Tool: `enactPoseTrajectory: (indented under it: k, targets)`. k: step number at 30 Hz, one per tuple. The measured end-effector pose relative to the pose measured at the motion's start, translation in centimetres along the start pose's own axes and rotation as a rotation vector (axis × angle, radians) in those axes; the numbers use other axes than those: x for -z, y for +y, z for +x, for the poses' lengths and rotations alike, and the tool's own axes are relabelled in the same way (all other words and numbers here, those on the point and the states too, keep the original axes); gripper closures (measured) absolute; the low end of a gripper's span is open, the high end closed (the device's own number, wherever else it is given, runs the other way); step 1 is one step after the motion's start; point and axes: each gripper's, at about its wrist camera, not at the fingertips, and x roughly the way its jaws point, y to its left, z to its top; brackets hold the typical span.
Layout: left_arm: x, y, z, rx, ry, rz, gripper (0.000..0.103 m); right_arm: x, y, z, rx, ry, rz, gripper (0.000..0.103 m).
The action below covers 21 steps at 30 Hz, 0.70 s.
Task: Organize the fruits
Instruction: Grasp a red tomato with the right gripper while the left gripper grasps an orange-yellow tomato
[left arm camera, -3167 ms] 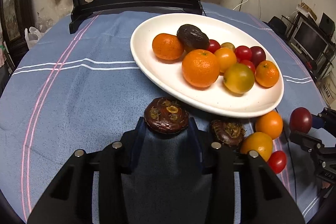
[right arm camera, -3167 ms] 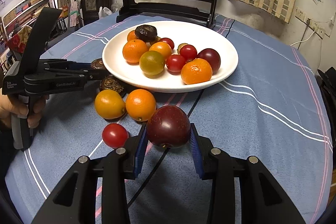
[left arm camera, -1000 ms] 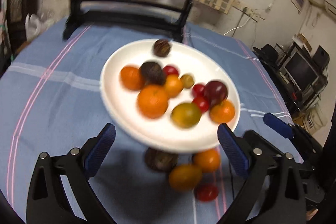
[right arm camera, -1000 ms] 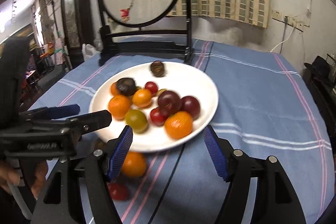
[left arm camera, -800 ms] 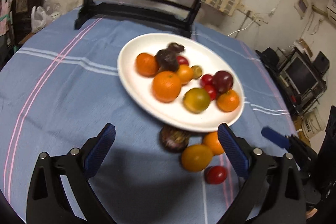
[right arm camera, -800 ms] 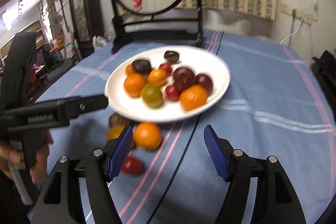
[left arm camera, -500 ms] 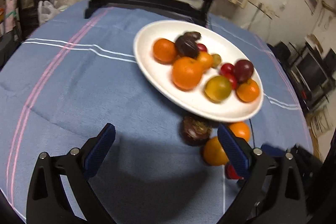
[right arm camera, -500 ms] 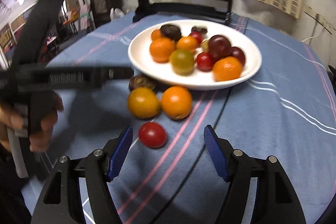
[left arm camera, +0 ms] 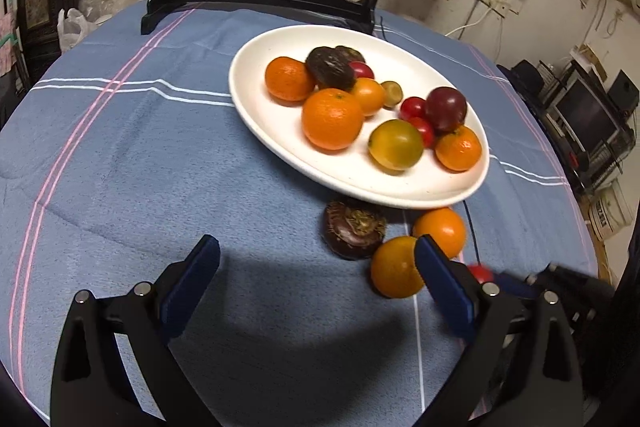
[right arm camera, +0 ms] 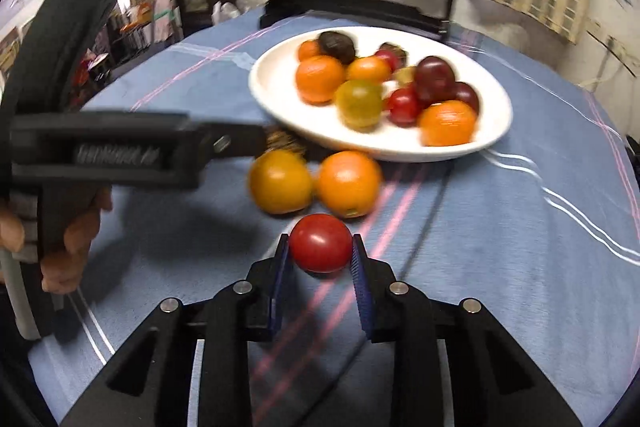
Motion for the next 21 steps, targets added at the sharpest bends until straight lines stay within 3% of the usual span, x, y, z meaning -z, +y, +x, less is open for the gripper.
enactPoseTrajectory:
  k: [5, 8, 17, 20, 21]
  targets:
    - [0.5, -1.5, -0.3, 0.023, -0.004, 0.065, 0.007, -0.1, -3.0, -0.4, 0.053, -0.008, 0.079, 0.073]
    - [1.2, -2.4, 0.4, 0.067, 0.043, 0.094, 0.007, -0.1, -4.3, -0.5, 0.072, -0.016, 0.116, 0.073]
    - [2.3, -3.6, 1.6, 0.023, 0.073, 0.169, 0.008, -0.1, -4.2, -0.6, 0.072, -0.021, 0.110, 0.073]
    - [2.7, -3.8, 1.8, -0.003, 0.059, 0.196, 0.035, -0.2, -4.1, -0.7, 0.068, -0.027, 0.104, 0.071]
    - [2.8, -4.0, 1.8, -0.009, 0.051, 0.212, 0.037, -0.2, -4.1, -0.7, 0.065, -0.029, 0.102, 0.071]
